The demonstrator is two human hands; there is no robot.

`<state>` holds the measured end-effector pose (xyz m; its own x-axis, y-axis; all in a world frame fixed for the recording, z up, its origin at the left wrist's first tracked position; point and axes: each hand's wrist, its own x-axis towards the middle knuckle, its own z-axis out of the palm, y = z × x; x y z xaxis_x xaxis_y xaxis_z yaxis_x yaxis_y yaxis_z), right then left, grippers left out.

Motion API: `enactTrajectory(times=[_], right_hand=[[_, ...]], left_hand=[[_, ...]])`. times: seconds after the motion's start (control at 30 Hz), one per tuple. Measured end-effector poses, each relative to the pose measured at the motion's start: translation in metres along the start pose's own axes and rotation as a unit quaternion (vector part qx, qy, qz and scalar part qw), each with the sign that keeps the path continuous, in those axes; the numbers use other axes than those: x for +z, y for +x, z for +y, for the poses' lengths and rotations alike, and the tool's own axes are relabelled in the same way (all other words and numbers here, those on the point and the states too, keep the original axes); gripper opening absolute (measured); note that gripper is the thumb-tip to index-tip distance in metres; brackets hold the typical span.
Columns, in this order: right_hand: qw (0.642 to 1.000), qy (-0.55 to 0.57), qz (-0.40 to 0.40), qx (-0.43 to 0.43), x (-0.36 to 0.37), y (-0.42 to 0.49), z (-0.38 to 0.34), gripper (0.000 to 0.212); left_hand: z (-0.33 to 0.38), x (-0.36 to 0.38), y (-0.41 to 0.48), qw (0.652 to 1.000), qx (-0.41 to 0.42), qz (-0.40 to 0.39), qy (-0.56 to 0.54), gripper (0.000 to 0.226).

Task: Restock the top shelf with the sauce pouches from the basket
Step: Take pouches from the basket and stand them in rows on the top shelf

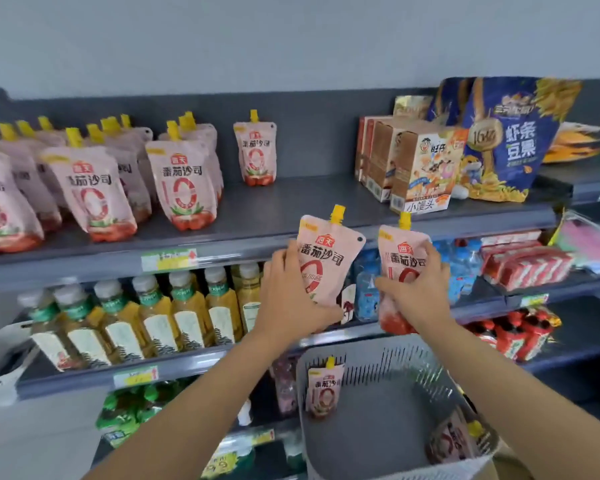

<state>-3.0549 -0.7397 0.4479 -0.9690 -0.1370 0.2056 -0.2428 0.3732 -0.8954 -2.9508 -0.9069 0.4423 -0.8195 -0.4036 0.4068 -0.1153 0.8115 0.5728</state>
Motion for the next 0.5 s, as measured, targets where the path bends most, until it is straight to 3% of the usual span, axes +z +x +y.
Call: enactTrajectory(times=[0.1, 0.27, 0.5], right_hand=[[0.999, 0.016, 0.001, -0.05, 0.008, 0.01, -0.04, 0.106], [0.994, 0.024, 0.001, -0.106, 0.025, 0.046, -0.084, 0.113], [0.985, 0.058, 0.012, -0.162, 0.05, 0.109, -0.117, 0.118]], left_hand=[[0.009, -0.028, 0.022, 0.995, -0.004, 0.061, -0.073, 0.119], [0.019, -0.053, 0.075, 0.983, -0.008, 0.169, -0.066, 0.118], [0.005, -0.051, 0.162, 0.966, -0.055, 0.236, -0.095, 0.11]])
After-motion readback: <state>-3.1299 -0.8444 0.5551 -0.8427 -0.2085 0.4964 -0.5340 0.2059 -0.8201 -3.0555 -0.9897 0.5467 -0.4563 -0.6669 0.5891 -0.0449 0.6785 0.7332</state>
